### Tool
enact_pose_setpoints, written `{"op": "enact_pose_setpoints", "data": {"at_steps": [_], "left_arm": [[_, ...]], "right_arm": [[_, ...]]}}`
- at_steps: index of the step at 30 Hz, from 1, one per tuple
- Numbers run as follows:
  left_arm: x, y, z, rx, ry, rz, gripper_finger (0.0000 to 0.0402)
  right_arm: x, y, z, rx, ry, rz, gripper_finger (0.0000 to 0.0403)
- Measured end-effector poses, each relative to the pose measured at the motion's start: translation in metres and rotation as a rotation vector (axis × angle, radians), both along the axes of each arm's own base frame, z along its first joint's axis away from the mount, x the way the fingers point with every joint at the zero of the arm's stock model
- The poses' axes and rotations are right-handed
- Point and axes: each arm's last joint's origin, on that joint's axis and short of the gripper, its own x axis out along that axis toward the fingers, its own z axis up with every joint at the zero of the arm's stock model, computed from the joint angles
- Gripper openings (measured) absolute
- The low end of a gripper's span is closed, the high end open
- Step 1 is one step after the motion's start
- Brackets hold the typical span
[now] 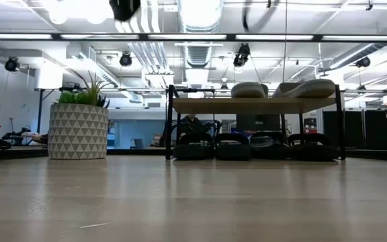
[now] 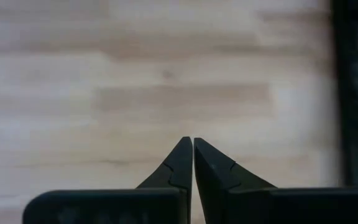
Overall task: Pick and place slides into the shelf
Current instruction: Put the black slipper under the shelf
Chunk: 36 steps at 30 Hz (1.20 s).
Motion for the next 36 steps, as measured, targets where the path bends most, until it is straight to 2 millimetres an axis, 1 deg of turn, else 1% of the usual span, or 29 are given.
{"op": "enact_pose_setpoints", "data": {"at_steps": [2, 3, 4, 5, 7, 9, 11, 13, 15, 16, 18, 20, 21, 23, 25, 27, 28, 32, 34, 35, 36], "left_arm": [[-0.006, 0.002, 0.021, -0.012, -0.064, 0.011, 0.0067], [-0.01, 0.004, 0.031, -0.012, -0.09, 0.03, 0.0067], [-0.014, 0.005, 0.036, 0.0, -0.089, 0.059, 0.0067], [-0.018, 0.007, 0.04, 0.018, -0.084, 0.092, 0.0067], [-0.025, 0.01, 0.043, 0.057, -0.068, 0.133, 0.0067], [-0.029, 0.012, 0.038, 0.087, -0.036, 0.141, 0.0067], [-0.028, 0.011, 0.028, 0.085, -0.008, 0.141, 0.0067], [-0.023, 0.01, 0.016, 0.073, 0.014, 0.144, 0.0067], [-0.013, 0.008, 0.003, 0.07, 0.012, 0.141, 0.0067], [-0.007, 0.006, -0.004, 0.081, 0.012, 0.131, 0.0067], [0.007, 0.004, -0.017, 0.141, 0.009, 0.098, 0.0067], [0.02, 0.005, -0.03, 0.207, 0.023, 0.088, 0.0067], [0.027, 0.007, -0.037, 0.216, 0.03, 0.092, 0.0067], [0.037, 0.015, -0.05, 0.212, 0.074, 0.113, 0.0067], [0.048, 0.024, -0.065, 0.159, 0.119, 0.101, 0.0067], [0.057, 0.031, -0.078, 0.094, 0.143, 0.067, 0.0067], [0.063, 0.033, -0.081, 0.073, 0.128, 0.042, 0.0067], [0.08, 0.039, -0.092, 0.03, 0.051, -0.03, 0.0067], [0.086, 0.043, -0.102, 0.008, 0.067, -0.022, 0.0067], [0.088, 0.044, -0.107, -0.009, 0.085, -0.008, 0.0067], [0.089, 0.046, -0.112, -0.028, 0.102, 0.008, 0.0067]], "right_arm": [[-0.002, -0.006, 0.022, -0.049, -0.146, 0.041, 0.0009], [-0.004, -0.012, 0.034, -0.088, -0.228, 0.068, 0.0009], [-0.006, -0.021, 0.048, -0.133, -0.308, 0.079, 0.0009], [-0.009, -0.032, 0.062, -0.178, -0.396, 0.079, 0.0009], [-0.018, -0.063, 0.091, -0.3, -0.542, 0.079, 0.001], [-0.027, -0.103, 0.116, -0.427, -0.608, 0.053, 0.0013], [-0.037, -0.148, 0.135, -0.51, -0.575, -0.004, 0.0016], [-0.048, -0.196, 0.151, -0.559, -0.521, -0.101, 0.0021], [-0.056, -0.242, 0.166, -0.592, -0.504, -0.183, 0.0028], [-0.059, -0.265, 0.176, -0.609, -0.527, -0.194, 0.0032], [-0.065, -0.309, 0.194, -0.664, -0.6, -0.134, 0.0039], [-0.071, -0.349, 0.206, -0.737, -0.69, -0.103, 0.0044], [-0.074, -0.369, 0.205, -0.733, -0.698, -0.124, 0.0045], [-0.082, -0.41, 0.193, -0.645, -0.67, -0.175, 0.0044], [-0.081, -0.448, 0.169, -0.486, -0.619, -0.171, 0.0044], [-0.07, -0.481, 0.144, -0.371, -0.567, -0.145, 0.0044], [-0.063, -0.495, 0.137, -0.343, -0.569, -0.115, 0.0043], [-0.032, -0.55, 0.127, -0.355, -0.578, 0.01, 0.0043], [-0.026, -0.581, 0.119, -0.353, -0.549, 0.025, 0.0043], [-0.027, -0.595, 0.111, -0.335, -0.529, 0.02, 0.0043], [-0.03, -0.607, 0.099, -0.316, -0.522, 0.024, 0.0043]]}}
